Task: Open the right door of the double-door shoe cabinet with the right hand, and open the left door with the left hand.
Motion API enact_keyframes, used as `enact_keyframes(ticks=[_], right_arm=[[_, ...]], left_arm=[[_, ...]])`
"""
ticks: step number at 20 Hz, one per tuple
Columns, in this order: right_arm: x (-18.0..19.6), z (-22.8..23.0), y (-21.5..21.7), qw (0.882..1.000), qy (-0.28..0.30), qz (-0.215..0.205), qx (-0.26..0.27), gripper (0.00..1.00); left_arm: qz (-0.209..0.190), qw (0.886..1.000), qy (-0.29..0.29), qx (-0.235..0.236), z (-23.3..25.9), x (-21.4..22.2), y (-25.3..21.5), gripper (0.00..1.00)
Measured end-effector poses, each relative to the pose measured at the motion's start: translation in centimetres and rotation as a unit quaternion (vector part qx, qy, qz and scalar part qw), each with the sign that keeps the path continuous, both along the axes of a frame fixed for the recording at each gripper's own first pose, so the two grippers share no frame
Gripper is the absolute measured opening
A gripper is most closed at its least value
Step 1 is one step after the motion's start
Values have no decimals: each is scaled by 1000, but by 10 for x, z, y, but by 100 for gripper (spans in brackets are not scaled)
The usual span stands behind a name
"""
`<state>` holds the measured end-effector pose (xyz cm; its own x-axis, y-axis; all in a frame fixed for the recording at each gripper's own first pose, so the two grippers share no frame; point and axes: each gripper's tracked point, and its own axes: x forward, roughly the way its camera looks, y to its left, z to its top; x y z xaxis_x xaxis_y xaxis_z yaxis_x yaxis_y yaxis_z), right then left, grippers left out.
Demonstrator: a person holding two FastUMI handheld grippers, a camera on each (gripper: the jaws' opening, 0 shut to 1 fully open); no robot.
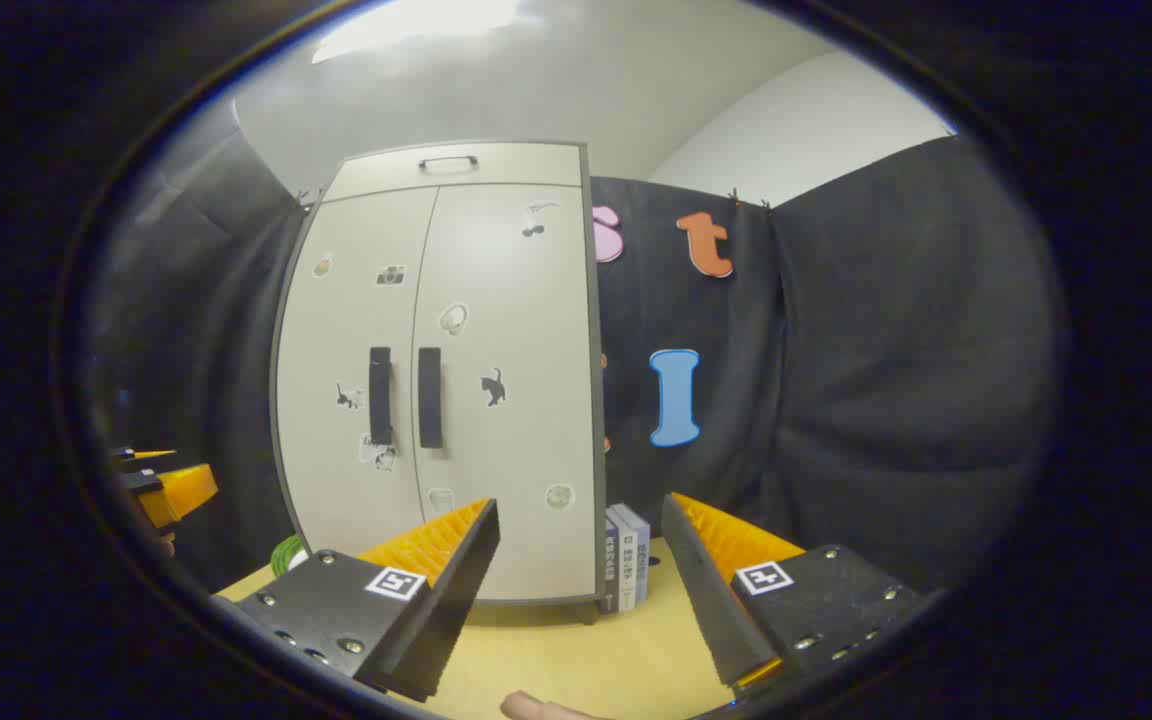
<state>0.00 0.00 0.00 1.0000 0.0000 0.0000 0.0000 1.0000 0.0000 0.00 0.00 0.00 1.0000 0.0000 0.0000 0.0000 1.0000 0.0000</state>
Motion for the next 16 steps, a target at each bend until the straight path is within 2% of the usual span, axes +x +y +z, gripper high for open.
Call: enact_keyframes(ticks=[2, 5, 6, 7, 8, 10, 11, 12, 16], right_arm=[[-3, -5, -4, 1000, 8, -3, 1, 97], [-4, -7, -13, 1000, 10, -9, -2, 94], [-5, -6, -18, 1000, 7, -14, -8, 97], [-8, -6, -18, 1000, 5, -14, -11, 94], [-10, -7, -17, 1000, 5, -11, -10, 97], [-11, -13, -15, 1000, 11, -4, -7, 94], [-12, -17, -14, 1000, 16, 0, -6, 97], [-12, -18, -12, 1000, 20, 5, -7, 94], [-10, -23, -8, 999, 24, 15, -19, 97]], left_arm=[[-1, 1000, -3, -1, 3, -4, -2, 98], [-4, 1000, -6, -4, 5, -10, -5, 98], [-4, 1000, -5, -9, 3, -12, -6, 98], [-4, 1000, 0, -14, -2, -14, -7, 98], [-6, 1000, 6, -20, -7, -16, -8, 98], [-16, 999, 13, -25, -13, -17, -15, 98], [-17, 999, 13, -24, -13, -16, -17, 98], [-18, 1000, 13, -20, -14, -15, -18, 98], [-16, 1000, 6, -9, -11, -13, -21, 98]])
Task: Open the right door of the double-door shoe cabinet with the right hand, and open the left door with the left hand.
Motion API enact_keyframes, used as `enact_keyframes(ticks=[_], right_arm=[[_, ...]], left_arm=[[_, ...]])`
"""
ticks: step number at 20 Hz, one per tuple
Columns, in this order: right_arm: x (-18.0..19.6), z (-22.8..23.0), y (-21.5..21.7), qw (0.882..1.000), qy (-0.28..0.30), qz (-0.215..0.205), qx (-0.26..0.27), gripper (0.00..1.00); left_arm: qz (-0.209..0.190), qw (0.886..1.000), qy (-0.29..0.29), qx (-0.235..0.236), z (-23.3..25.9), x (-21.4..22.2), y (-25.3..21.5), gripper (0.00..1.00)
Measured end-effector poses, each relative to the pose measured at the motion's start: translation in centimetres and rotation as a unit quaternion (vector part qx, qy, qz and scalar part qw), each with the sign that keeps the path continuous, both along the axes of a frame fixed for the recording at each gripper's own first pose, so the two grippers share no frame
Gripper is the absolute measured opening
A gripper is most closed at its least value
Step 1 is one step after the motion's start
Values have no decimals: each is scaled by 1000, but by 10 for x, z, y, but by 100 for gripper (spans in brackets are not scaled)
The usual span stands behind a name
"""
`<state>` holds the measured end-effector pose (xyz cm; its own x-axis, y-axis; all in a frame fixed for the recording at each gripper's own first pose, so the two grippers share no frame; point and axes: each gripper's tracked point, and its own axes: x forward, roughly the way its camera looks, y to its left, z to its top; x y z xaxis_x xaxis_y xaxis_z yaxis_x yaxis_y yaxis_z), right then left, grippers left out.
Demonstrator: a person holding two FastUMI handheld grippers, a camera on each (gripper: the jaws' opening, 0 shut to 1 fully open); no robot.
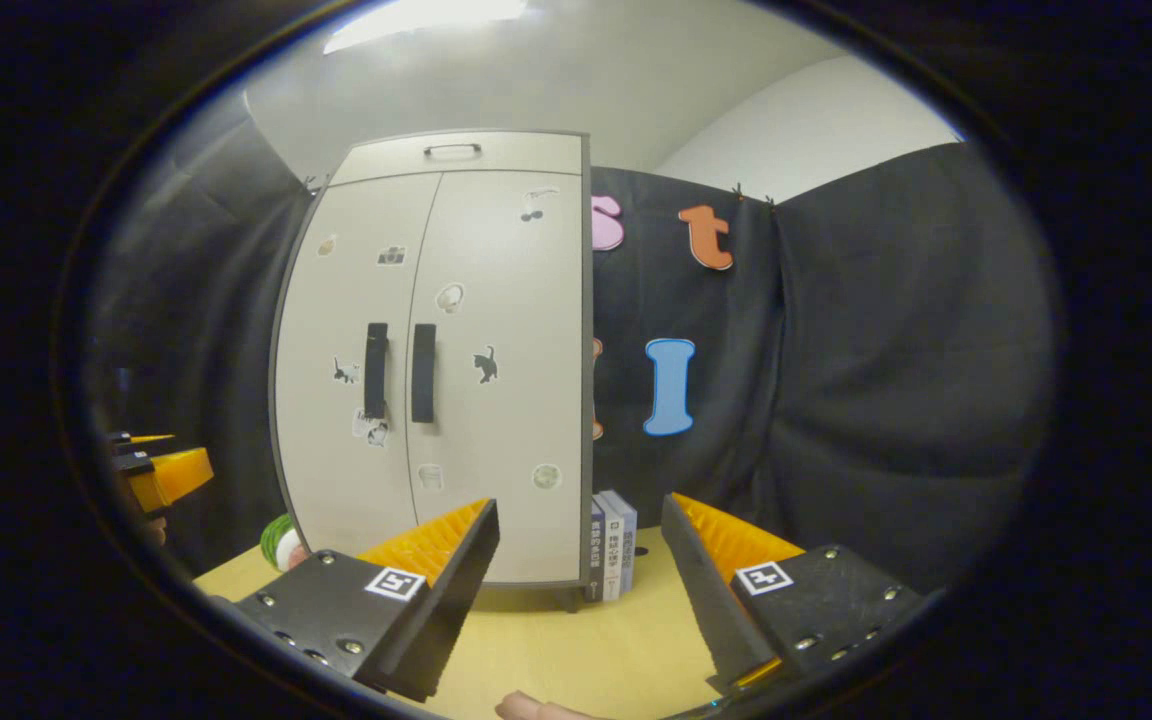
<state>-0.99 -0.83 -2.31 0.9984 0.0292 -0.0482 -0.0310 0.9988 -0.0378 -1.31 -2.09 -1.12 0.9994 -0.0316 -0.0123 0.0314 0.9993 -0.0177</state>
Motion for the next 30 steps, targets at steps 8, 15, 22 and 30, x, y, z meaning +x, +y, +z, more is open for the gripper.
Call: enact_keyframes(ticks=[8, 15, 22, 30], right_arm=[[11, -13, 12, 1000, 7, 16, -10, 94], [54, -24, 47, 999, 12, 32, -18, 94], [142, 14, 114, 995, -6, 93, 44, 97], [213, 40, 205, 993, 8, 119, -21, 97]], left_arm=[[-3, 1000, -4, -1, -9, -3, 5, 98], [-8, 1000, 10, 5, -35, -2, 15, 98], [-3, 1000, 19, -3, -49, -2, 37, 99], [12, 999, 28, -8, -65, -1, 65, 98]])
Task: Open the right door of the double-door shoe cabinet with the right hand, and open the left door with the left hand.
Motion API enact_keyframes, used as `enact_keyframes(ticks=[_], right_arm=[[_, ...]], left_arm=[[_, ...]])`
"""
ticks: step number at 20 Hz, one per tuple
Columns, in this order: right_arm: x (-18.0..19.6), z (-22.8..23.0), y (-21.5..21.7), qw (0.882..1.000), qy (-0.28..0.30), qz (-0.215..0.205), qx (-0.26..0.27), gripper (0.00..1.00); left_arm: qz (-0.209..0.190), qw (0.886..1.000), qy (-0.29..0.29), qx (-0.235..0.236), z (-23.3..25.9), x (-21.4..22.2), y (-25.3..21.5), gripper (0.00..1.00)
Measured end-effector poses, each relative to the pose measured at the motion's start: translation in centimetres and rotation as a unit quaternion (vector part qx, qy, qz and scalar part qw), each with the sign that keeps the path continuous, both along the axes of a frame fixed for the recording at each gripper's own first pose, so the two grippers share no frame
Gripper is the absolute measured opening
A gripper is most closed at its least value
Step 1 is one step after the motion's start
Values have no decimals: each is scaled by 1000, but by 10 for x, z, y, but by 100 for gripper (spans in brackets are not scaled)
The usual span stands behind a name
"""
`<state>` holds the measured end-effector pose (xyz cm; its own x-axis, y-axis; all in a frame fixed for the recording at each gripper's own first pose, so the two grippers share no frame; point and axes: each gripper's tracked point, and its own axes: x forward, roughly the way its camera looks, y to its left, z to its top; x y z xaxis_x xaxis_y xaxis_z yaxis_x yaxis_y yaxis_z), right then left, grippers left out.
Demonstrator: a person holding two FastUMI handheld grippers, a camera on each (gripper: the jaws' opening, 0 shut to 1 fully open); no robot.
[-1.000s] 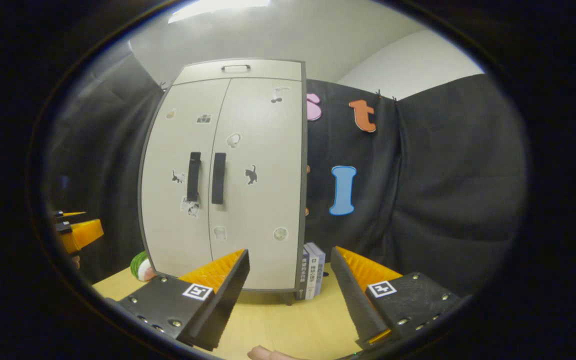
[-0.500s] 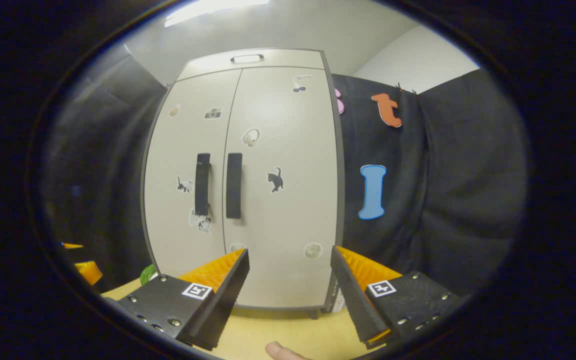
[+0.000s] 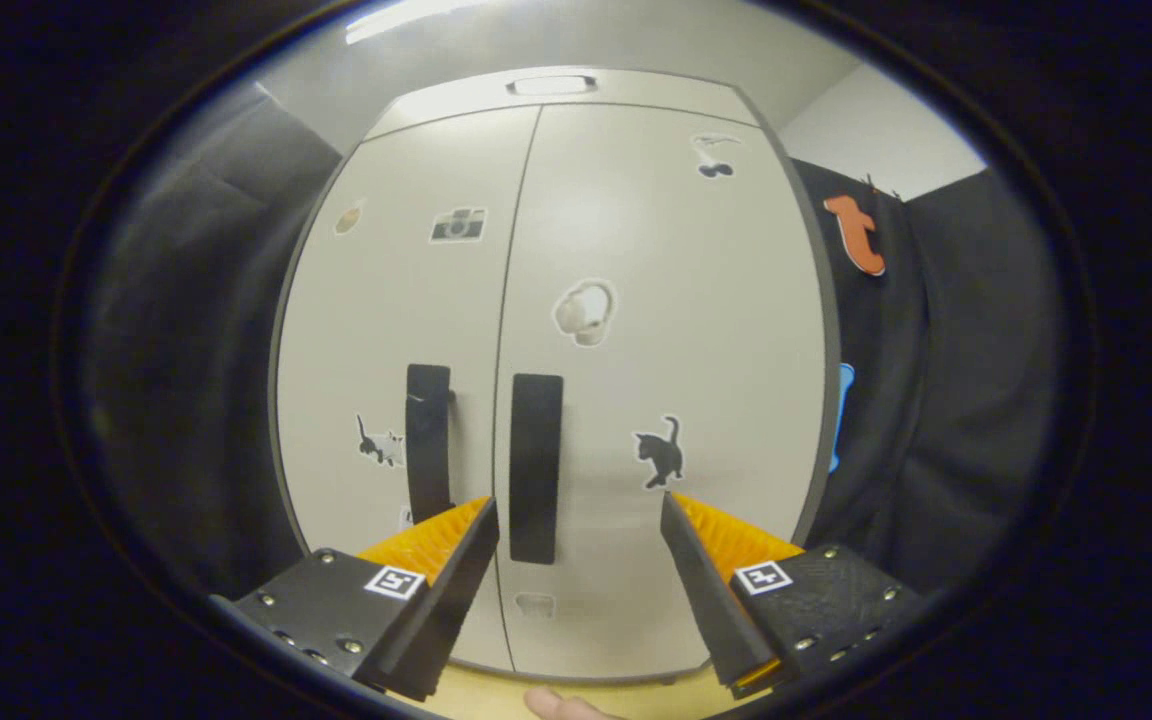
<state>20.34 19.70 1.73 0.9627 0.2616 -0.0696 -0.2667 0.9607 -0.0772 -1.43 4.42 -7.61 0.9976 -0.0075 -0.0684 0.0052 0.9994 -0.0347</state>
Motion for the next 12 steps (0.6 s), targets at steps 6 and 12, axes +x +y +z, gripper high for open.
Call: enact_keyframes(ticks=[6, 12], right_arm=[[35, 7, 13, 998, -5, -49, 42, 95], [49, 3, 17, 998, 15, -35, 46, 90]], left_arm=[[18, 1000, 12, -1, -13, 5, 28, 98], [21, 1000, 16, 4, -16, 5, 37, 99]])
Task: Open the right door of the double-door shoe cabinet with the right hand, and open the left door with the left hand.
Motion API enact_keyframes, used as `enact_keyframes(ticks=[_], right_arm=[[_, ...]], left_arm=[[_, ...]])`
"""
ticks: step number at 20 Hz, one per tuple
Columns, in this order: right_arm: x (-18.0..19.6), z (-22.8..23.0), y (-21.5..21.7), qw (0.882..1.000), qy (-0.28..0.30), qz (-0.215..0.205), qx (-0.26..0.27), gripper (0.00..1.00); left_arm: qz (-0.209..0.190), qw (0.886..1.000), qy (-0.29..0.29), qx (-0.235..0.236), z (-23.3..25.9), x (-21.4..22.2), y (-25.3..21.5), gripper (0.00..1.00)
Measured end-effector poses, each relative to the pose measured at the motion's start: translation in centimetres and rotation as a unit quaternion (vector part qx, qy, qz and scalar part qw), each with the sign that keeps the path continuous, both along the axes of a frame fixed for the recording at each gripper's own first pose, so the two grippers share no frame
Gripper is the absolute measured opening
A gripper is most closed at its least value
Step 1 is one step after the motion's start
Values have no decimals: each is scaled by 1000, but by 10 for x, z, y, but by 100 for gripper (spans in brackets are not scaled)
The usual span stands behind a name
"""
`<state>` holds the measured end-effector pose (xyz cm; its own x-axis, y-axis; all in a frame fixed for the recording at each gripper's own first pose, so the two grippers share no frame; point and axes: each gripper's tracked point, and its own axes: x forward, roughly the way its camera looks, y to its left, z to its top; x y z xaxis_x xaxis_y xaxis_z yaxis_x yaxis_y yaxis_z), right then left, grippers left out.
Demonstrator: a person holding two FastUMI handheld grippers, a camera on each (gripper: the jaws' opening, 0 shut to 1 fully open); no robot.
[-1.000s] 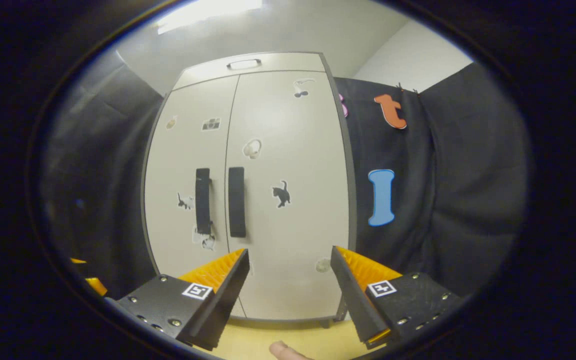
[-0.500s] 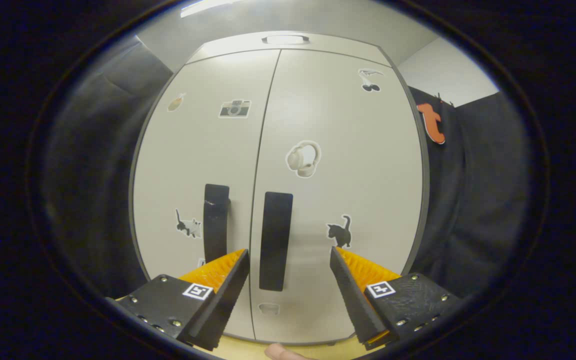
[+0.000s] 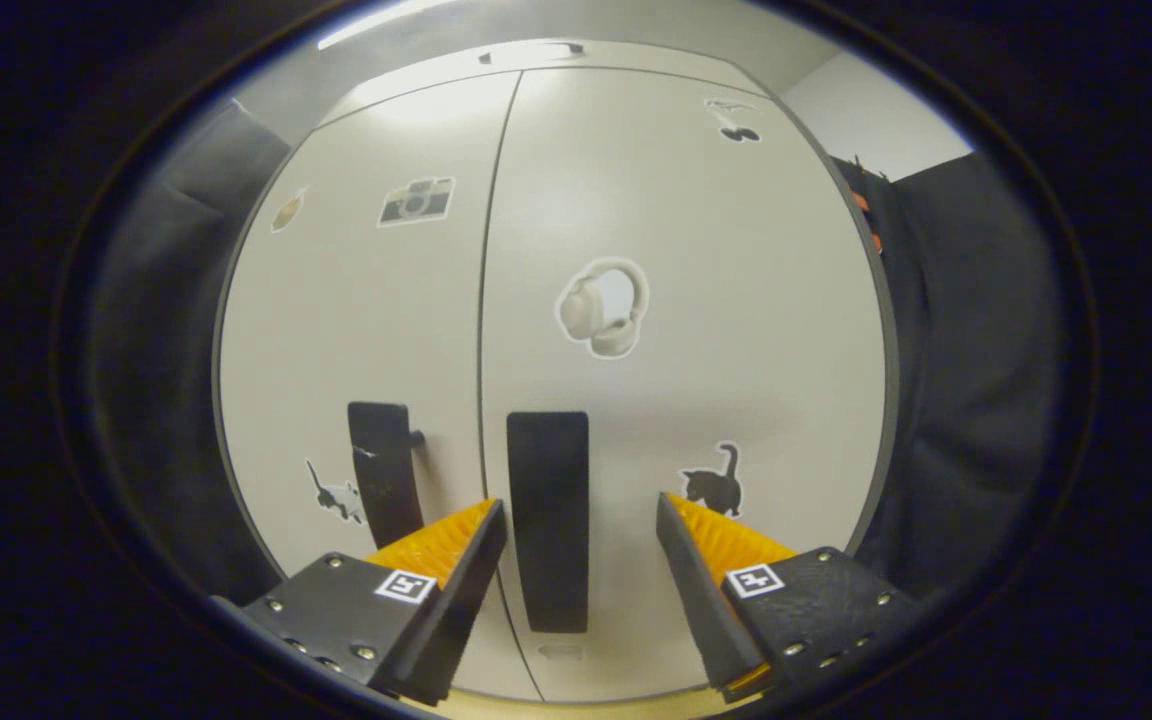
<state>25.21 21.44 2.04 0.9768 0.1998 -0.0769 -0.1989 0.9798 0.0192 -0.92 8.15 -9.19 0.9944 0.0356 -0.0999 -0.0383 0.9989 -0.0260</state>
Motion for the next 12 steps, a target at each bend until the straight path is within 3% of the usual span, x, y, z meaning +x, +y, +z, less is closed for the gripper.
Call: enact_keyframes(ticks=[3, 5, 6, 8, 9, 12], right_arm=[[1, 2, 7, 1000, 5, 10, 26, 55], [1, 2, 10, 1000, 4, 15, 15, 59], [7, -5, 19, 1000, 16, 10, 24, 52], [1, -2, 14, 1000, 16, 15, 5, 25], [-3, -1, 15, 1000, 21, 18, 8, 18], [-8, 0, 12, 998, 36, 35, 29, 18]], left_arm=[[2, 1000, 0, 4, 1, 0, -1, 99], [4, 1000, 7, 8, 1, -2, -3, 98], [6, 1000, 13, 11, 1, -3, -5, 98], [11, 1000, 18, 14, 3, -3, -7, 99], [13, 1000, 15, 14, 6, -5, -9, 99], [19, 1000, 15, 10, 6, -6, -14, 98]])
